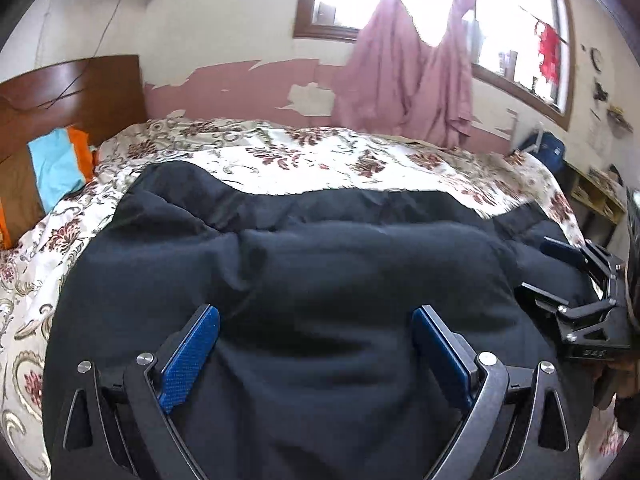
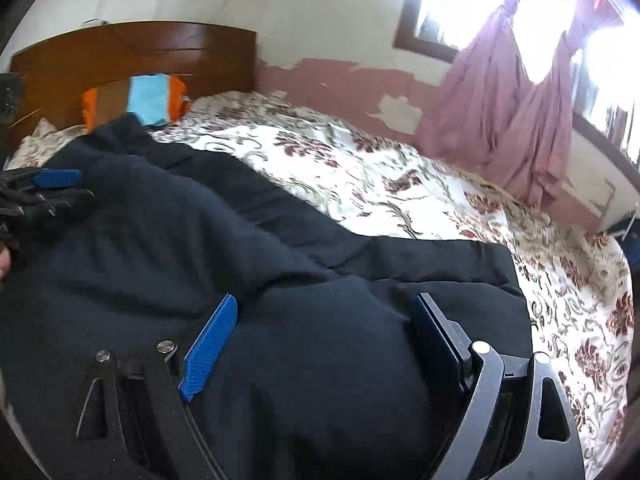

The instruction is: Fold large clothes

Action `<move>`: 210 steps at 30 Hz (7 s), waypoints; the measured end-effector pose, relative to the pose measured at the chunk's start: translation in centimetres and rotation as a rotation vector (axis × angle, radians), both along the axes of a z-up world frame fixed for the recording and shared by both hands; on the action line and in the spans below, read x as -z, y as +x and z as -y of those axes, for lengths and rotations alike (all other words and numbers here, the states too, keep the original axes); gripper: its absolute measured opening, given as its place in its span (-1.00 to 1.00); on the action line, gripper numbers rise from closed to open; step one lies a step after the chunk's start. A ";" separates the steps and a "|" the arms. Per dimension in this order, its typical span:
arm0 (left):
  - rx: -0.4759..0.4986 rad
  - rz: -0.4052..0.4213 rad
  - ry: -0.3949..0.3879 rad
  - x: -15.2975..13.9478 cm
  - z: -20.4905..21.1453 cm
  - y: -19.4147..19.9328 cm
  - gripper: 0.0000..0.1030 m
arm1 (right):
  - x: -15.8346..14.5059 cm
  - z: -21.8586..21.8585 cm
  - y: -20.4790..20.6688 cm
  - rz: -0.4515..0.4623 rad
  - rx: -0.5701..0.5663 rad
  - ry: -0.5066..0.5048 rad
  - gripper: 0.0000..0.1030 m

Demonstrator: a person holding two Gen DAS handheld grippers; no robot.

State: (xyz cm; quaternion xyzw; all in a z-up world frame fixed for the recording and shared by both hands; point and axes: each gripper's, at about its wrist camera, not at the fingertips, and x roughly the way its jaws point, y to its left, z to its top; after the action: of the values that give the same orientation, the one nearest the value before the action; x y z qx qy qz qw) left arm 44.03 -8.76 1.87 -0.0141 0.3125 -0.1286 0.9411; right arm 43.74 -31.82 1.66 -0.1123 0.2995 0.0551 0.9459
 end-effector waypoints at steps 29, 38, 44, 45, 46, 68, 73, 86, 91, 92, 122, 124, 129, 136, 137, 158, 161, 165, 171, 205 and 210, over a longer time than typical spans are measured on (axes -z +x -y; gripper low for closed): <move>-0.110 -0.084 0.023 2.1 -1.5 7.2 1.00 | 5.3 4.9 6.4 -0.133 0.075 0.243 0.70; -0.112 -0.077 0.049 2.6 -0.9 7.2 1.00 | 5.4 4.9 6.1 -0.121 0.077 0.251 0.70; -0.112 -0.074 0.052 2.7 -0.9 7.1 1.00 | 5.4 5.0 6.0 -0.113 0.075 0.254 0.71; -0.113 -0.072 0.053 2.7 -0.9 7.1 1.00 | 5.3 5.0 5.8 -0.107 0.073 0.257 0.72; -0.115 -0.066 0.055 2.7 -0.9 7.0 1.00 | 5.2 5.1 5.6 -0.097 0.071 0.263 0.72; -0.348 0.153 -0.067 0.9 -6.6 -1.6 0.99 | 2.9 10.9 -3.4 0.226 0.329 0.404 0.80; -0.489 0.083 -0.043 2.3 -9.4 -1.7 0.99 | 4.6 12.2 -2.2 0.106 0.320 0.453 0.80; -0.318 -0.167 -0.360 6.9 -15.7 1.0 1.00 | 9.0 14.6 1.1 -0.108 0.238 0.660 0.82; -0.220 -0.203 -0.366 7.6 -16.1 2.2 1.00 | 9.8 14.9 2.1 -0.154 0.180 0.714 0.97; -0.203 -0.210 -0.365 7.6 -16.3 2.4 1.00 | 9.9 14.9 2.5 -0.171 0.166 0.719 0.97; 0.086 -0.395 -0.370 6.8 -14.2 5.2 0.81 | 10.3 11.5 6.2 -0.431 -0.183 0.758 0.68; 0.063 -0.406 -0.376 6.6 -14.3 5.0 0.46 | 10.1 11.7 5.7 -0.417 -0.132 0.799 0.16; 0.013 -0.418 -0.408 5.2 -14.5 4.1 -0.28 | 8.1 10.8 4.1 -0.358 -0.097 0.834 -0.49; -0.015 -0.299 -0.325 -0.9 -12.3 1.7 -0.62 | 1.0 6.8 0.9 -0.245 -0.159 0.722 -0.61; -0.009 -0.269 -0.327 -1.9 -12.3 1.3 -0.62 | 0.3 7.5 0.5 -0.234 -0.161 0.724 -0.61; 0.005 -0.287 -0.308 -0.1 -12.0 -3.4 -0.62 | 3.3 10.6 -5.1 -0.231 -0.087 0.681 -0.60; -0.001 -0.283 -0.312 1.2 -12.5 -3.3 -0.59 | 3.9 11.1 -4.9 -0.230 -0.061 0.687 -0.53; 0.010 -0.280 -0.284 1.9 -12.9 -3.2 -0.42 | 4.4 10.8 -4.8 -0.243 -0.016 0.637 -0.30; -0.062 -0.320 -0.197 2.9 -12.6 -2.9 0.45 | 5.1 10.6 -5.0 -0.267 0.116 0.557 0.25; -0.189 0.182 -0.032 -7.6 -7.4 -19.7 0.99 | -7.6 0.7 -19.8 0.268 0.197 0.211 0.75; -0.192 0.234 0.003 -8.5 -6.8 -22.2 0.99 | -8.1 -0.1 -22.0 0.301 0.183 0.229 0.76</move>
State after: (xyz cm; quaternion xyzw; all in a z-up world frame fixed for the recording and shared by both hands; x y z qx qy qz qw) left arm 21.84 -1.99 10.42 -0.0274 0.1982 -0.0383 0.9790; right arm 21.70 -31.67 9.72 0.0166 0.1555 -0.0149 0.9876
